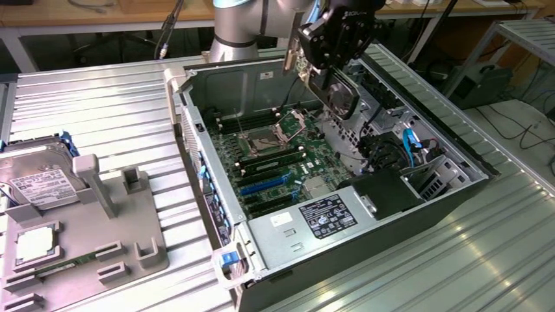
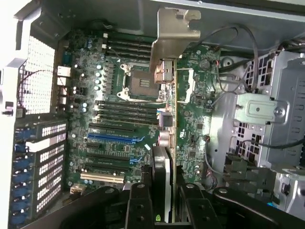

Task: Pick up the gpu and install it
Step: 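Insert the gpu into the slot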

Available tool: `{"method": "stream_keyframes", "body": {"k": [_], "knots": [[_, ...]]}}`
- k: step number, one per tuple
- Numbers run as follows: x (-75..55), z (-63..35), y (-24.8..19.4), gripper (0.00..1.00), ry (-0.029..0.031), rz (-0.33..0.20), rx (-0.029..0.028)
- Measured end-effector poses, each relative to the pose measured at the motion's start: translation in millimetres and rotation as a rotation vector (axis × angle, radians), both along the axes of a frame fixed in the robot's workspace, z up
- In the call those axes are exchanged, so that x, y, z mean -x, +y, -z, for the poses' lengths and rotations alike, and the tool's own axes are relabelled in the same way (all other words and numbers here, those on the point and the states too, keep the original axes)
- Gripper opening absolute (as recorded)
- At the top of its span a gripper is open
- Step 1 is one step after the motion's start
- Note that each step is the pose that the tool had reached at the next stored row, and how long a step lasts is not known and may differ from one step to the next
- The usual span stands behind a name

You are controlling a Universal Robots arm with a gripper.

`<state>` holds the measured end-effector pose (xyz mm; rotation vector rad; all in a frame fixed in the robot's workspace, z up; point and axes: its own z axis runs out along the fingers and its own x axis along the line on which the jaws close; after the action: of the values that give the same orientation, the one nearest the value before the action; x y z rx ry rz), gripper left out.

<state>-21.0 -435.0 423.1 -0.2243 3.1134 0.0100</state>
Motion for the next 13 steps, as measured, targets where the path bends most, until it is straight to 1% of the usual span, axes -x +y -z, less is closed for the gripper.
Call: {"method": "stream_keyframes", "body": {"k": [3,4,6,7,8,10,11,13], "knots": [[0.0,0.1,0.0,0.28,0.0,-0.07,0.0],[0.0,0.1,0.0,0.28,0.0,-0.125,0.0],[0.0,0.2,0.0,0.28,0.0,-0.203,0.0],[0.0,0.2,0.0,0.28,0.0,-0.228,0.0],[0.1,0.2,0.0,0.28,0.0,-0.295,0.0],[0.1,0.2,0.0,0.28,0.0,-0.38,-0.0001],[0.1,0.2,0.0,0.28,0.0,-0.41,0.0],[0.1,0.2,0.0,0.28,0.0001,-0.448,0.0]]}}
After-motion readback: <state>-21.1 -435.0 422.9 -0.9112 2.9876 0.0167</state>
